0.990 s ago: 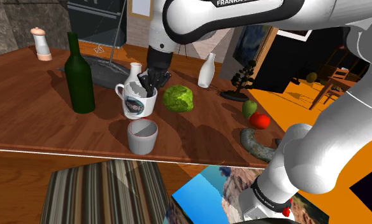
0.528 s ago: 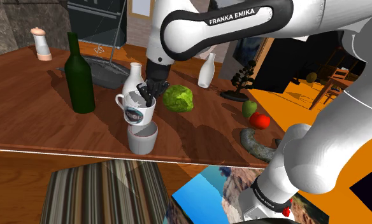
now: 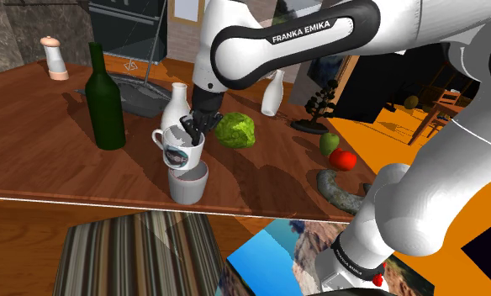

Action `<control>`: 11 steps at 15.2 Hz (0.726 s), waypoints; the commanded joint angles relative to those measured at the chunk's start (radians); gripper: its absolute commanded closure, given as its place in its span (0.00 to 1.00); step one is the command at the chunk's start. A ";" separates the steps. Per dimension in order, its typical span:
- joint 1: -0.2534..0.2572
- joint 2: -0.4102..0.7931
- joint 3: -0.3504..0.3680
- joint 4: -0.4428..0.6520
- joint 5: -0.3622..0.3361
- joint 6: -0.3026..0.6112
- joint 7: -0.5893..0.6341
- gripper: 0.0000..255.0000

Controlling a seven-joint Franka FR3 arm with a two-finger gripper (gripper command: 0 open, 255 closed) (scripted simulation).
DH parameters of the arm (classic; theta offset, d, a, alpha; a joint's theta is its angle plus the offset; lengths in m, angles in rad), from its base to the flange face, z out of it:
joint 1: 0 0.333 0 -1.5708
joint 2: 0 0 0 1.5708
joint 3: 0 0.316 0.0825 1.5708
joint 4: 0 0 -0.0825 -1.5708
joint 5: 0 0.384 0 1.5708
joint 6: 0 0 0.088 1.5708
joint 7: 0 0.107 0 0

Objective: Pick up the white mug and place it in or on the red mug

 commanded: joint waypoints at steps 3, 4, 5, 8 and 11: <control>0.001 0.001 0.001 -0.004 0.000 -0.001 0.001 0.00; 0.001 -0.001 0.001 -0.006 0.001 -0.002 0.000 0.00; 0.001 -0.001 0.000 -0.005 0.001 -0.002 0.000 0.00; 0.001 0.003 0.001 -0.003 0.000 -0.001 0.000 0.00; -0.001 -0.038 -0.004 0.057 0.003 -0.102 -0.002 0.00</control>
